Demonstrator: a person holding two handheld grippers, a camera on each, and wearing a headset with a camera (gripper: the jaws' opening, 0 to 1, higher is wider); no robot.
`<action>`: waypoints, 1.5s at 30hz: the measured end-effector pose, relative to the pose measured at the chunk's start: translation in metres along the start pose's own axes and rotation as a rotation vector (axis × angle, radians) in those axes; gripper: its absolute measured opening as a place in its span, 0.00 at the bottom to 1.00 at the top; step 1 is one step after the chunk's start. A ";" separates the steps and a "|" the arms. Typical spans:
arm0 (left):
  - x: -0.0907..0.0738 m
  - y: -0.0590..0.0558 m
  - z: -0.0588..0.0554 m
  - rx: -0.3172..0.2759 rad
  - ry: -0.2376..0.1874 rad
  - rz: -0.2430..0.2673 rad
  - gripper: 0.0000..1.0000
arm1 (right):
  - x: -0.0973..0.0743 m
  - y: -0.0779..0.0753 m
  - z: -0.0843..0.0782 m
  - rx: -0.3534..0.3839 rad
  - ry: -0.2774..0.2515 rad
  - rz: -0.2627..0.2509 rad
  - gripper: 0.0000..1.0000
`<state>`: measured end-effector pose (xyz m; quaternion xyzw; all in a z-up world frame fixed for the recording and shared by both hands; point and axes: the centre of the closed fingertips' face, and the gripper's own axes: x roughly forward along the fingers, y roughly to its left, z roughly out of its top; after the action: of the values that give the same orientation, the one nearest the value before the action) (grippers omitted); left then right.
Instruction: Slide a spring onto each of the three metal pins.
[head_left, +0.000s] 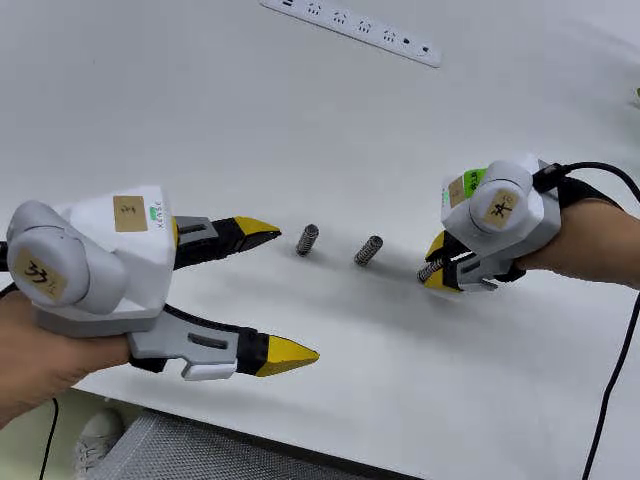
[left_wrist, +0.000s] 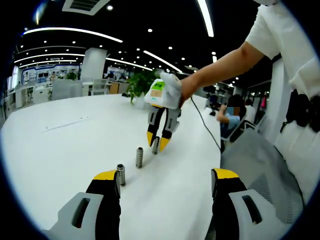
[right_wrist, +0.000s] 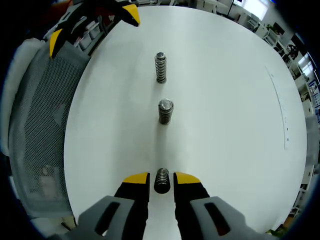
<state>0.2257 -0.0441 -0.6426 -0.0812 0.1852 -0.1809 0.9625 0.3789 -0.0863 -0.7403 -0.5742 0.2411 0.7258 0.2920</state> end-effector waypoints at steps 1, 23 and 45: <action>0.000 -0.001 0.000 0.001 0.002 -0.001 0.76 | -0.002 0.000 0.001 0.000 -0.005 -0.004 0.21; -0.007 0.002 -0.001 0.062 0.071 0.013 0.80 | -0.075 0.018 -0.003 0.330 -0.386 -0.134 0.42; -0.017 0.017 -0.008 0.119 0.170 0.068 0.93 | -0.086 0.066 -0.048 0.575 -0.697 -0.253 0.82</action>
<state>0.2130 -0.0225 -0.6477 -0.0018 0.2578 -0.1653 0.9519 0.3803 -0.1784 -0.6663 -0.2171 0.2479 0.7379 0.5890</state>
